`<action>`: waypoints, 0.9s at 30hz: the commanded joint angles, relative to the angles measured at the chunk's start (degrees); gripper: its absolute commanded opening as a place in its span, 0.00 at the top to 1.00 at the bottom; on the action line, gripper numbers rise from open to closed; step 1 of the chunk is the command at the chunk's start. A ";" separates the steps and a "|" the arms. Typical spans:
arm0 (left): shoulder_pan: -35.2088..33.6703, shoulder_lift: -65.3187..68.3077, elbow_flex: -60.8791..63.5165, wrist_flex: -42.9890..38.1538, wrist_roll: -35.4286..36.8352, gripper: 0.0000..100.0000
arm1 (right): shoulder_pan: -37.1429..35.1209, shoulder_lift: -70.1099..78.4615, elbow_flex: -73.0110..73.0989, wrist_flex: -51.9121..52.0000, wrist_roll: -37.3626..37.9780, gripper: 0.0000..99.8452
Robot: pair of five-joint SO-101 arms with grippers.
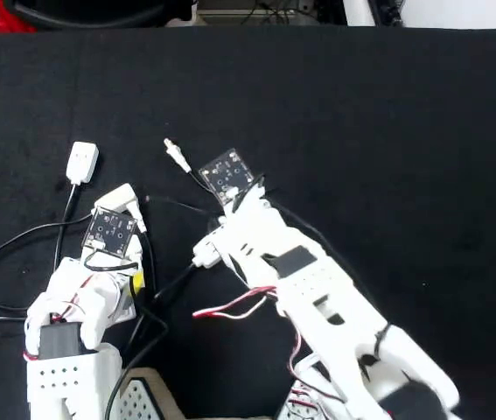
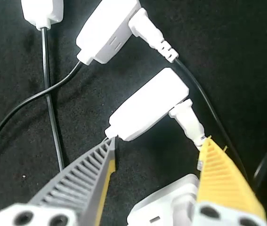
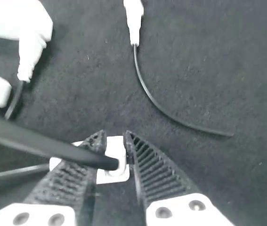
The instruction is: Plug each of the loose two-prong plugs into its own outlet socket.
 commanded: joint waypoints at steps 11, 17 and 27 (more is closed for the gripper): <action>0.04 -0.09 0.40 0.62 -3.96 0.73 | 0.44 6.37 -3.65 1.76 0.53 0.99; 0.04 -0.09 0.48 0.62 -3.96 0.73 | 0.44 14.20 -5.76 2.64 1.49 0.99; 2.42 -0.09 0.48 0.70 -3.87 0.72 | 0.35 14.02 -9.45 9.49 6.24 0.93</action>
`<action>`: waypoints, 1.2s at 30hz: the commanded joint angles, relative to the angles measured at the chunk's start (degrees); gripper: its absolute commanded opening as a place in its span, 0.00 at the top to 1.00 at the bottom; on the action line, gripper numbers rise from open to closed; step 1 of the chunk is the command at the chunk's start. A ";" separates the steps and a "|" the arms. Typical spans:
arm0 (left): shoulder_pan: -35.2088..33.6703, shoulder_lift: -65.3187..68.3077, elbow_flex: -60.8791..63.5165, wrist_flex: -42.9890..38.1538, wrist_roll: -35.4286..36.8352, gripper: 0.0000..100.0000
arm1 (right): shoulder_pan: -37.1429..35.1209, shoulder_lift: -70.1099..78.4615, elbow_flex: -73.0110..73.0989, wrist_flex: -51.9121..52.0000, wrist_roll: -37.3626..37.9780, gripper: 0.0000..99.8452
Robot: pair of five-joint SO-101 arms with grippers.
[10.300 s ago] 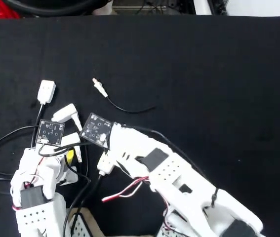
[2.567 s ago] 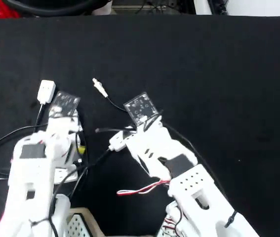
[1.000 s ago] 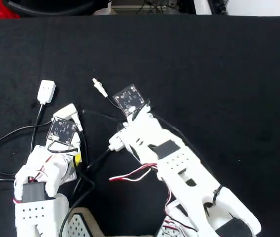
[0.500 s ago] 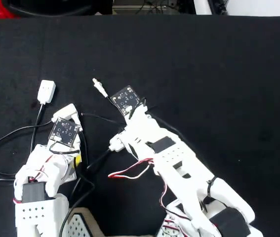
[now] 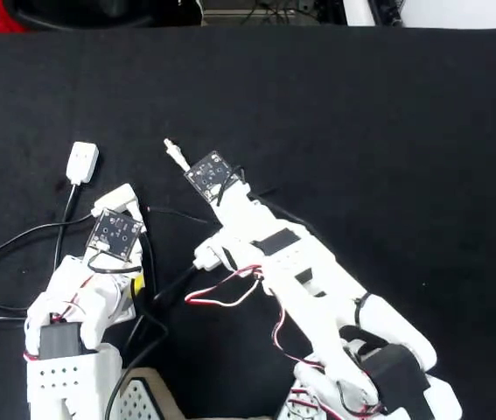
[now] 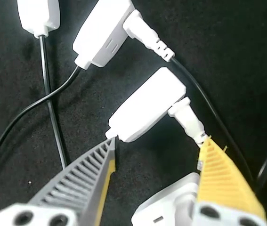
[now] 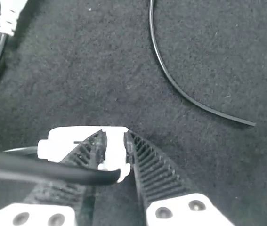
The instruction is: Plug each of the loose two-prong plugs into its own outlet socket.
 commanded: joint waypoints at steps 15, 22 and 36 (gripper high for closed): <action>21.85 16.62 -17.10 -8.97 16.53 0.68 | 1.49 -27.12 -15.08 45.45 11.34 0.51; 33.98 51.87 -29.14 -16.97 18.02 0.68 | 23.12 -34.77 -14.99 47.21 11.34 0.99; 35.12 84.40 -46.11 -29.98 20.40 0.86 | 33.85 -21.41 -7.69 30.86 5.80 0.98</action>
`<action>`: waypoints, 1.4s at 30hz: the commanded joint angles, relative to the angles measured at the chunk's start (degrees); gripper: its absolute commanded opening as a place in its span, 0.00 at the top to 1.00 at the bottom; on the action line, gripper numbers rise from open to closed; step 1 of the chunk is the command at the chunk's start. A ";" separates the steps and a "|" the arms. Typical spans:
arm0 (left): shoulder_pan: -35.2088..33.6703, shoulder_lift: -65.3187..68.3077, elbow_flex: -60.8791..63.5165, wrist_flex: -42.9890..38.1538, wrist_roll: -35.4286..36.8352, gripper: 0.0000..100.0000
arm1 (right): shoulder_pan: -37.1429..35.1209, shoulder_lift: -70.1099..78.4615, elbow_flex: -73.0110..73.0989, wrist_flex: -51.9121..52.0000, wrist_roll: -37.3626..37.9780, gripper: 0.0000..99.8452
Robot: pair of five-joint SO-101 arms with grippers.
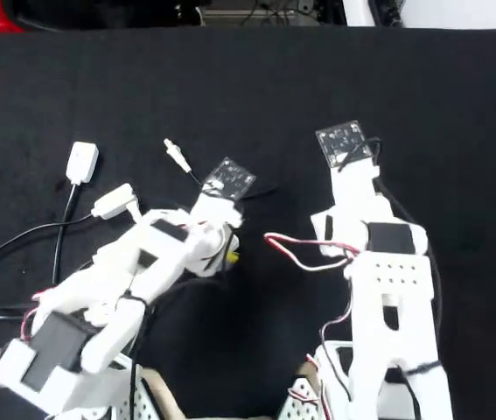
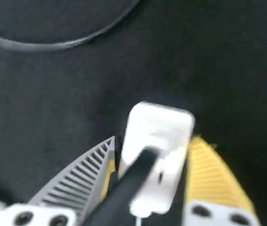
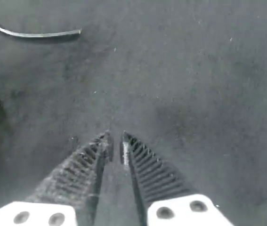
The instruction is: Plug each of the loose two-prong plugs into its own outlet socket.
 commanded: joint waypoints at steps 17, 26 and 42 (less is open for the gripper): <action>-32.75 -7.91 -21.32 23.47 -12.48 0.97 | 0.70 2.68 -0.48 -1.67 -0.79 0.98; -45.05 5.80 -33.36 23.74 -13.10 0.96 | -2.90 2.77 0.48 -3.25 0.18 0.97; -50.51 -3.52 -36.62 43.52 -13.10 0.67 | -32.79 5.93 0.66 -26.02 -2.81 0.84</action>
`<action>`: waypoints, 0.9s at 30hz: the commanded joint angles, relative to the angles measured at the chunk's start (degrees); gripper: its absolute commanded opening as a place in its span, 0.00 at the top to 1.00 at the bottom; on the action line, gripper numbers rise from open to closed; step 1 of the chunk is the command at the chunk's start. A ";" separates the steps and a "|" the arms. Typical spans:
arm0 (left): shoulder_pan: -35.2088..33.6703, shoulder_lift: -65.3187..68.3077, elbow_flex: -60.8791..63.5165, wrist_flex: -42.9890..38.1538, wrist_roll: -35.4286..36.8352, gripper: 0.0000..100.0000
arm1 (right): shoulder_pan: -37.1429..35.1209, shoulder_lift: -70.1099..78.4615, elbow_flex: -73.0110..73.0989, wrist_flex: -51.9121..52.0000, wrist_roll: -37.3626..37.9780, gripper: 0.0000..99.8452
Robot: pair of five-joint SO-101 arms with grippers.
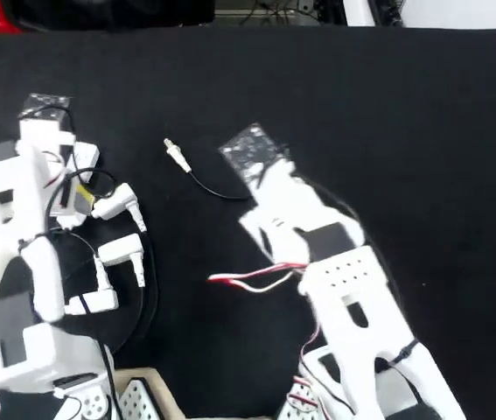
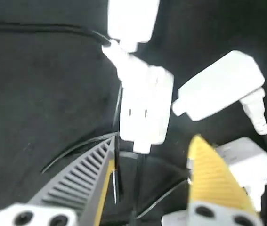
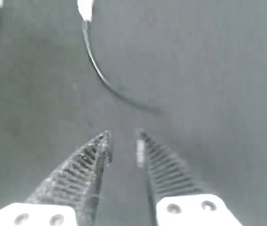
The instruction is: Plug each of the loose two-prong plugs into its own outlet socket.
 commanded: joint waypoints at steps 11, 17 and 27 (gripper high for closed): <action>-14.29 -9.85 -1.54 -3.60 -0.26 0.64 | -13.71 52.35 -33.01 -27.60 -6.07 0.84; -15.69 -6.24 -0.92 -6.15 -0.26 0.64 | -12.22 70.20 -57.10 -14.95 -7.47 0.78; -15.60 0.79 -0.92 -8.35 -0.26 0.64 | -9.58 89.36 -89.01 7.82 -2.46 0.86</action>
